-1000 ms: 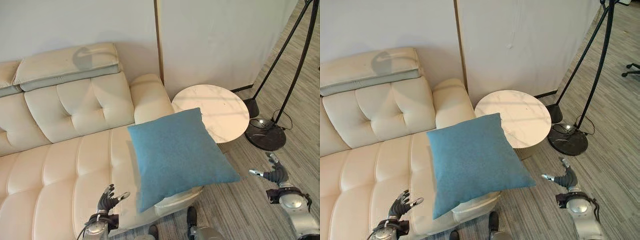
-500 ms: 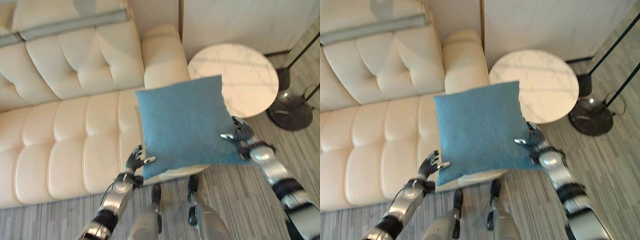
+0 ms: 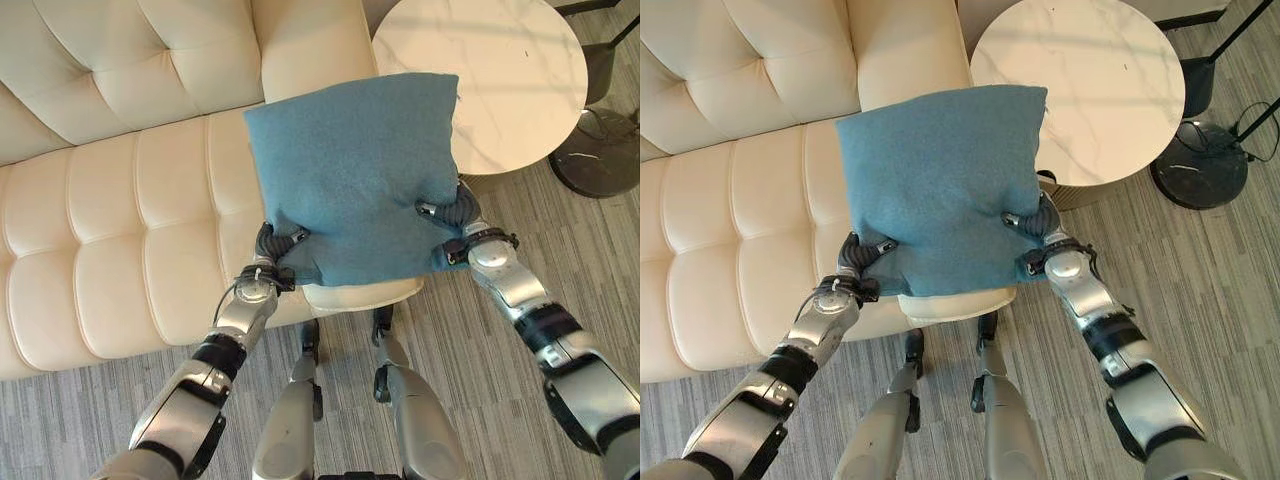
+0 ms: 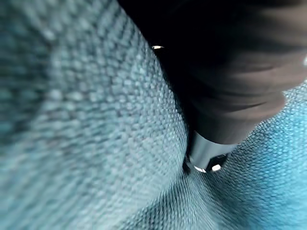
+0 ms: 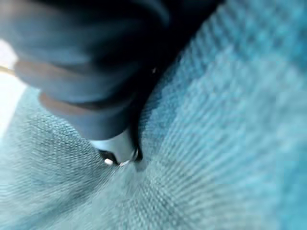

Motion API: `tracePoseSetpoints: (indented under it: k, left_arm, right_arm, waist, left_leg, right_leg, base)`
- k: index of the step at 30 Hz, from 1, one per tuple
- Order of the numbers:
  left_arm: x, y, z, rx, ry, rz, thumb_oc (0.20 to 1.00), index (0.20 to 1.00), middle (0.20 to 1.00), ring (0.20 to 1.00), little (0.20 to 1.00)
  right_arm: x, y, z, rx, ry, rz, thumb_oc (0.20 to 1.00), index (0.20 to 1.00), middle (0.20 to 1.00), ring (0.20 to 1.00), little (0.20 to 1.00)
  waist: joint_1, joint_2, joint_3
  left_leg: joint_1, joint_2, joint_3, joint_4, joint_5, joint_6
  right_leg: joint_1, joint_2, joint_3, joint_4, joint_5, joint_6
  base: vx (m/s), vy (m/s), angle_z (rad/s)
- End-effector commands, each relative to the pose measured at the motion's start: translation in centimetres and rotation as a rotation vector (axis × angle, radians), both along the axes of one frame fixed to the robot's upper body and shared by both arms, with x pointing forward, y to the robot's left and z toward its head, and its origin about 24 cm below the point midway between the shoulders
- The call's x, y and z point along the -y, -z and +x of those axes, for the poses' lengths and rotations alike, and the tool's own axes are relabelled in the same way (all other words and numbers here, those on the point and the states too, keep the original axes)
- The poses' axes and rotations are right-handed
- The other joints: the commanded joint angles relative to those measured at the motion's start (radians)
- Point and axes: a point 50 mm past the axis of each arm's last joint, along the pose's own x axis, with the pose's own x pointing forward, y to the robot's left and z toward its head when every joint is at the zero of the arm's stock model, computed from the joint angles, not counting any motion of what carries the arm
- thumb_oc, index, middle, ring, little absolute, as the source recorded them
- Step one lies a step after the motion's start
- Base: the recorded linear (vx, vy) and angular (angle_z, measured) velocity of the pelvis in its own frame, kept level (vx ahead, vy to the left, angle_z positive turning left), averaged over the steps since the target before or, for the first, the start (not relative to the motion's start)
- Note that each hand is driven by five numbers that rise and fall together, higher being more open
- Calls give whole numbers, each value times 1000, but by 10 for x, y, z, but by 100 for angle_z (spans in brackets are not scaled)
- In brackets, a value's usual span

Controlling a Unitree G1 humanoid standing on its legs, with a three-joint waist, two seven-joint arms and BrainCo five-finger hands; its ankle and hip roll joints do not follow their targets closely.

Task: Pick up all the scattered cushions and arrange them neatly on the sofa.

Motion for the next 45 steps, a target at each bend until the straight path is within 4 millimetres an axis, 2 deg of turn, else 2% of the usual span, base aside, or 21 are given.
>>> tracePoseSetpoints:
  k: [1, 3, 8, 12, 13, 14, 16, 19, 21, 23, 24, 28, 29, 30, 32, 33, 36, 38, 40, 42, 45]
  left_arm:
    - [44, -47, 4, 244, 153, -99, 200, 200, 200, 200, 200]
    - [35, -43, -11, 262, 140, -151, 200, 200, 200, 200, 200]
    - [-9, 3, -69, 151, 79, -146, 200, 200, 200, 200, 200]
    - [-16, 10, -86, 130, 89, -103, 200, 200, 200, 200, 200]
    - [-20, 11, -92, 131, 85, -73, 200, 200, 200, 200, 200]
    - [-20, 11, -93, 131, 86, -73, 200, 200, 200, 200, 200]
    - [-22, 8, -93, 140, 101, -27, 200, 200, 200, 200, 200]
    - [-25, 8, -94, 142, 120, 7, 200, 200, 200, 200, 200]
    - [-26, 11, -95, 125, 124, 16, 200, 200, 200, 200, 200]
    - [-25, 14, -98, 111, 124, 11, 200, 200, 200, 200, 200]
    - [-25, 12, -96, 122, 114, 8, 200, 200, 200, 200, 200]
    - [-27, 9, -95, 139, 98, 0, 200, 200, 200, 200, 200]
    - [-25, 7, -94, 155, 87, -23, 200, 200, 200, 200, 200]
    - [-23, 8, -94, 153, 87, -45, 200, 200, 200, 200, 200]
    - [-19, 8, -96, 155, 109, -68, 200, 200, 200, 200, 200]
    - [-19, 8, -96, 155, 109, -68, 200, 200, 200, 200, 200]
    - [-17, 7, -99, 165, 129, -87, 200, 200, 200, 200, 200]
    - [-16, 6, -98, 168, 137, -105, 200, 200, 200, 200, 200]
    - [-14, 6, -98, 169, 143, -106, 200, 200, 200, 200, 200]
    - [-11, 5, -98, 170, 167, -100, 200, 200, 200, 200, 200]
    - [-12, 5, -99, 168, 169, -79, 200, 200, 200, 200, 200]
  right_arm:
    - [-60, 9, -15, 43, -260, 65, 200, 200, 200, 200, 200]
    - [-50, 14, -29, 62, -248, 117, 200, 200, 200, 200, 200]
    - [-18, 47, -85, 6, -197, 268, 200, 200, 200, 200, 200]
    - [-16, 49, -104, 12, -208, 300, 200, 200, 200, 200, 200]
    - [-14, 46, -110, 35, -204, 308, 200, 200, 200, 200, 200]
    - [-14, 47, -111, 35, -204, 308, 200, 200, 200, 200, 200]
    - [-15, 44, -114, 58, -202, 307, 200, 200, 200, 200, 200]
    - [-13, 42, -117, 77, -192, 273, 200, 200, 200, 200, 200]
    - [-7, 44, -119, 75, -163, 251, 200, 200, 200, 200, 200]
    - [-6, 43, -119, 82, -148, 233, 200, 200, 200, 200, 200]
    - [-7, 38, -117, 107, -148, 236, 200, 200, 200, 200, 200]
    - [-8, 32, -112, 139, -150, 234, 200, 200, 200, 200, 200]
    - [-5, 28, -109, 160, -139, 211, 200, 200, 200, 200, 200]
    - [-4, 27, -109, 160, -134, 191, 200, 200, 200, 200, 200]
    - [-1, 28, -108, 146, -130, 152, 200, 200, 200, 200, 200]
    - [-1, 28, -108, 146, -130, 152, 200, 200, 200, 200, 200]
    - [-1, 24, -113, 161, -153, 150, 200, 200, 200, 200, 200]
    - [0, 24, -114, 162, -153, 151, 200, 200, 200, 200, 200]
    - [0, 24, -115, 166, -152, 154, 200, 200, 200, 200, 200]
    - [2, 22, -115, 174, -142, 165, 200, 200, 200, 200, 200]
    - [-1, 23, -113, 166, -144, 182, 200, 200, 200, 200, 200]
  waist:
    - [12, -22, -106]
    - [7, -33, -148]
    - [-12, -59, -276]
    - [-18, -58, -289]
    - [-27, -62, -277]
    - [-25, -63, -277]
    - [-22, -55, -252]
    - [-12, -41, -238]
    - [1, -44, -253]
    - [19, -43, -276]
    - [43, -41, -282]
    - [57, -31, -283]
    - [58, -14, -258]
    - [55, -13, -247]
    - [24, -29, -234]
    - [24, -27, -236]
    - [-3, -58, -239]
    - [-21, -59, -252]
    - [-28, -55, -258]
    - [-46, -40, -286]
    - [-43, -48, -283]
  left_leg:
    - [-5, 0, 36, 11, -40, -38]
    - [54, 0, 53, 5, -69, -28]
    - [224, -17, 117, 51, -176, 24]
    - [269, -23, 153, 47, -191, 38]
    - [278, -26, 176, 39, -183, 44]
    - [279, -26, 178, 39, -183, 44]
    - [255, -15, 176, 44, -160, 49]
    - [212, 0, 144, 55, -122, 52]
    - [173, -2, 99, 56, -88, 43]
    - [140, 1, 71, 54, -66, 32]
    - [87, 4, 52, 50, -21, 6]
    - [24, 12, 33, 24, 47, -41]
    - [-37, 19, 32, 16, 77, -77]
    - [-47, 19, 49, 18, 66, -78]
    - [-30, 9, 114, 126, -14, -37]
    - [-35, 11, 112, 129, -14, -37]
    - [26, 6, 157, 274, -157, -1]
    - [99, 40, 225, 303, -218, 2]
    - [135, 48, 250, 287, -231, -4]
    - [184, 48, 301, 187, -206, -14]
    - [185, 20, 252, 149, -194, -7]
  right_leg:
    - [37, -58, 50, 86, -170, 104]
    - [91, -58, 55, 70, -171, 111]
    - [229, -62, 122, 64, -184, 131]
    - [236, -62, 158, 65, -163, 150]
    - [212, -64, 174, 97, -118, 177]
    - [211, -64, 177, 98, -118, 177]
    - [195, -54, 174, 180, -156, 182]
    - [216, -43, 171, 352, -232, 147]
    - [261, -23, 206, 446, -257, 140]
    - [305, -18, 211, 437, -268, 128]
    - [382, 4, 213, 331, -380, 77]
    - [423, 37, 200, 199, -422, 47]
    - [413, 69, 195, 150, -418, 22]
    - [406, 66, 177, 138, -406, 21]
    - [375, 27, 111, 94, -341, 36]
    - [373, 29, 110, 92, -338, 35]
    - [346, -17, 55, 69, -295, 46]
    - [335, -29, 5, 54, -291, 48]
    - [334, -34, -20, 44, -286, 52]
    - [334, -42, -75, 16, -266, 67]
    - [343, -54, -83, 21, -252, 74]
  base:
    - [107, 42, -1]
    - [165, 84, -8]
    - [170, 130, -41]
    - [-46, 111, -51]
    - [-165, 73, -35]
    - [-255, 42, -43]
    - [-289, -6, -35]
    - [-352, -63, 22]
    - [-334, -198, 64]
    - [-281, -208, 75]
    - [-181, -124, 87]
    - [-319, -207, 51]
    - [-425, -174, 61]
    - [-580, -190, 132]
    - [-458, -33, 131]
    - [-353, -10, 44]
    - [-228, -26, 53]
    - [-147, 15, 80]
    - [-45, 73, 79]
    - [26, 149, 83]
    - [29, 154, 61]
